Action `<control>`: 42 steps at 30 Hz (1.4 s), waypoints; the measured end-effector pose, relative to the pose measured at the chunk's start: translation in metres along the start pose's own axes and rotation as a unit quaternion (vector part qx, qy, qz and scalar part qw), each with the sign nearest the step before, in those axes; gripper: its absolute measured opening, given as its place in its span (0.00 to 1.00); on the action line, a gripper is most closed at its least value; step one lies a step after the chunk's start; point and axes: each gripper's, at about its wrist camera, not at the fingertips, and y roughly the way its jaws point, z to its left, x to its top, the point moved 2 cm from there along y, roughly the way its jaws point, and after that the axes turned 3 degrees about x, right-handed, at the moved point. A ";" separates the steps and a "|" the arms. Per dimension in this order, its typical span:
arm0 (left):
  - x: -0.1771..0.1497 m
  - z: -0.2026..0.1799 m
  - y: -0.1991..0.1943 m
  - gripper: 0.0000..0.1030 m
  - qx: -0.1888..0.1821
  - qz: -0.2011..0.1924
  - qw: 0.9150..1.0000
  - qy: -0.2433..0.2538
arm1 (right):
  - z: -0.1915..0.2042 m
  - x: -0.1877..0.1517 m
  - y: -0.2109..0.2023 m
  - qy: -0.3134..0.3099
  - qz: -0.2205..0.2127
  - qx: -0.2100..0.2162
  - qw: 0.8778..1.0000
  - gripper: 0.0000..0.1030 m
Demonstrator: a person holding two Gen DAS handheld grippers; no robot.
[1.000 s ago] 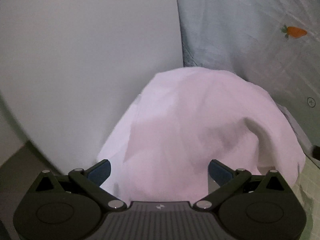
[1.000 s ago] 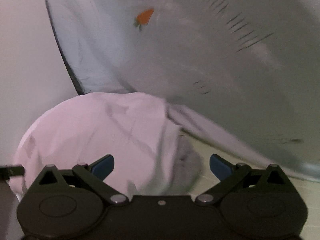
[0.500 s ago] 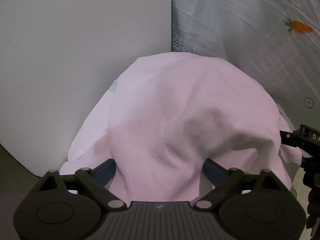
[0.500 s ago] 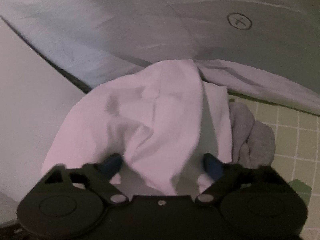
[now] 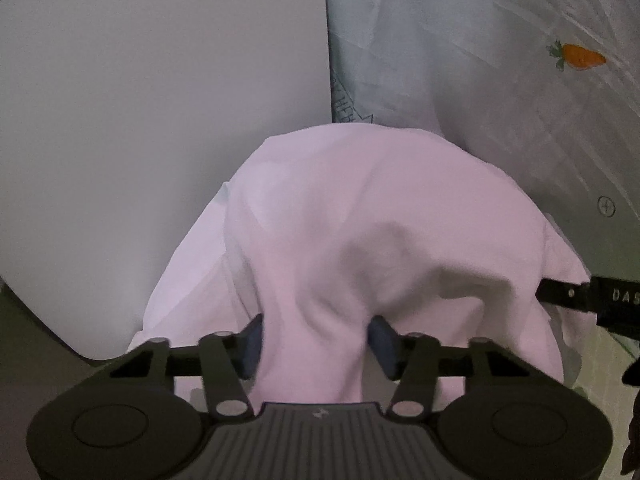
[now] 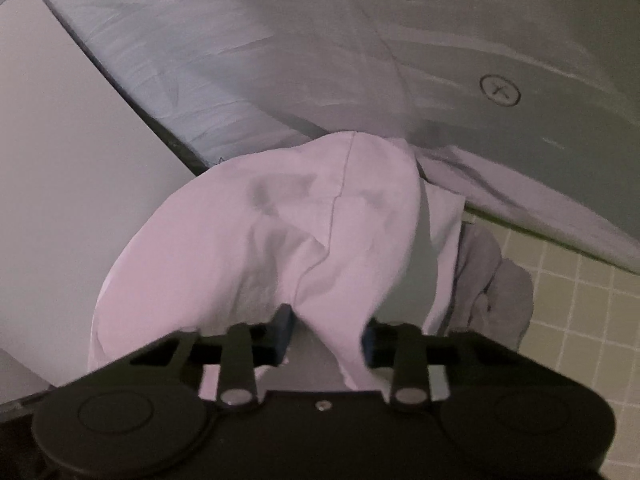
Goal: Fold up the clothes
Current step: 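Reach both grippers to the white cloth and close on its edge, then lift the white cloth up off the grey garment with both grippers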
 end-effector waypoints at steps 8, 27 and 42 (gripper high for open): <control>0.000 -0.008 -0.011 0.14 -0.002 -0.016 1.000 0.001 | 0.009 0.002 -0.022 -0.028 -0.032 -0.015 0.999 0.10; -0.005 -0.001 -0.151 0.06 -0.056 -0.149 0.987 -0.024 | 0.053 0.001 -0.150 -0.066 -0.137 0.022 0.988 0.06; -0.056 -0.022 -0.328 0.05 -0.092 -0.273 0.957 -0.017 | 0.063 -0.052 -0.327 -0.075 -0.272 0.072 0.957 0.06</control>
